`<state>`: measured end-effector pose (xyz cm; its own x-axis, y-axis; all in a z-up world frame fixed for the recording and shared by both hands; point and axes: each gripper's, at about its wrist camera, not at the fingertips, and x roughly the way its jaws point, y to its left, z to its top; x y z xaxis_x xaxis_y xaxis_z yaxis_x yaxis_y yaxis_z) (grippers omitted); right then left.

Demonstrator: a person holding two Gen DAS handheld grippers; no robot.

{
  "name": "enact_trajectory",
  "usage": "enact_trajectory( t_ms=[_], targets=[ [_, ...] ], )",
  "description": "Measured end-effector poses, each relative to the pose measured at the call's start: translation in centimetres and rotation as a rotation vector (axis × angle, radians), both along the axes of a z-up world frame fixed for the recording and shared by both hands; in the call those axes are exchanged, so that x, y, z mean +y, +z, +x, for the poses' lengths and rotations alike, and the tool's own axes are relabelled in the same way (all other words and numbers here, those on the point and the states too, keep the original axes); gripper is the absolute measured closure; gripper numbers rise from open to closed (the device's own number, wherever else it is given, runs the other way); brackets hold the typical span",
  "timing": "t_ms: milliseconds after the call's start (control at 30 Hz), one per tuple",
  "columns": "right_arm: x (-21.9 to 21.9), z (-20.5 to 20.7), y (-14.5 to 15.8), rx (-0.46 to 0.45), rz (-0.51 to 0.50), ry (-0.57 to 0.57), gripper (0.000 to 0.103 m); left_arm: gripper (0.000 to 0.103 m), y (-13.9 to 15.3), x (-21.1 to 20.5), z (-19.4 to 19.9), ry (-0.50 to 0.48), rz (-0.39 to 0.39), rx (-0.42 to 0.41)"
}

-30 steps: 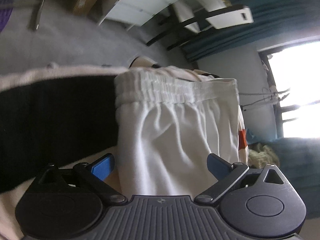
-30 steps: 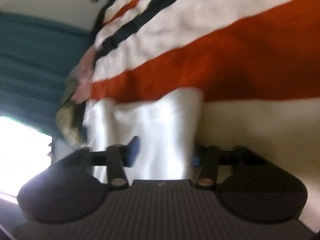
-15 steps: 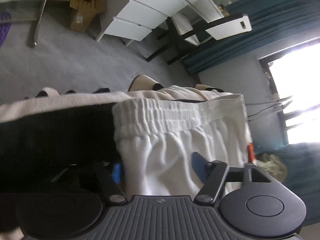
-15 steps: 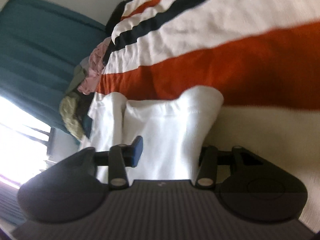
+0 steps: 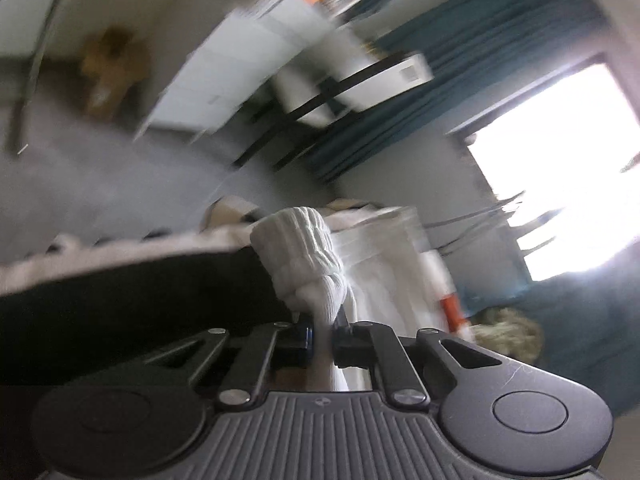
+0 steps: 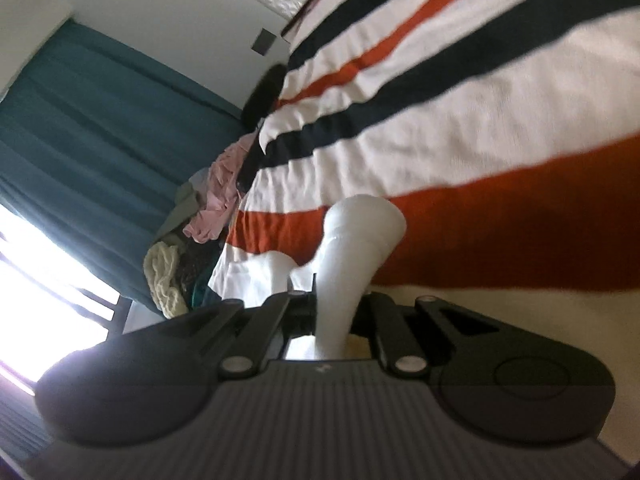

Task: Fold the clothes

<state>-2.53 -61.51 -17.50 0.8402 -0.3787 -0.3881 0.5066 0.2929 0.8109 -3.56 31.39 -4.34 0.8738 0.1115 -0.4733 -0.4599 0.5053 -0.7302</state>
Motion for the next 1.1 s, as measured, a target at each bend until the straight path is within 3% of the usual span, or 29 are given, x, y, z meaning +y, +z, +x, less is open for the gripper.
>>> enact_trajectory(
  t_ms=[67,167,267,400,567,700,900,1100],
  targets=[
    [-0.2,0.0,1.0,0.004,-0.017,0.009,0.098,0.095,1.4,-0.7,0.0,-0.007,0.088,-0.036],
    [-0.3,1.3,3.4,0.024,-0.088,0.027,0.098,0.096,2.4,-0.5,0.1,0.043,-0.003,-0.089],
    [-0.4,3.5,6.0,0.039,-0.149,0.022,0.098,0.097,4.0,-1.2,1.7,0.085,0.017,-0.115],
    [-0.1,8.3,9.1,0.056,-0.217,0.012,0.098,0.097,5.8,-3.1,5.7,0.158,0.074,-0.158],
    [-0.3,16.8,11.0,0.142,-0.3,-0.003,0.098,0.096,6.8,-6.2,14.4,0.207,0.183,-0.161],
    [-1.0,24.7,9.8,0.22,-0.358,-0.005,0.098,0.096,5.7,-8.3,21.5,0.225,0.231,-0.135],
    [-1.8,35.3,5.1,0.314,-0.406,-0.002,0.098,0.096,2.5,-10.7,30.3,0.239,0.321,-0.132],
    [-2.2,42.1,0.2,0.413,-0.416,0.033,0.097,0.096,-0.6,-12.4,35.0,0.256,0.365,-0.087]
  ],
)
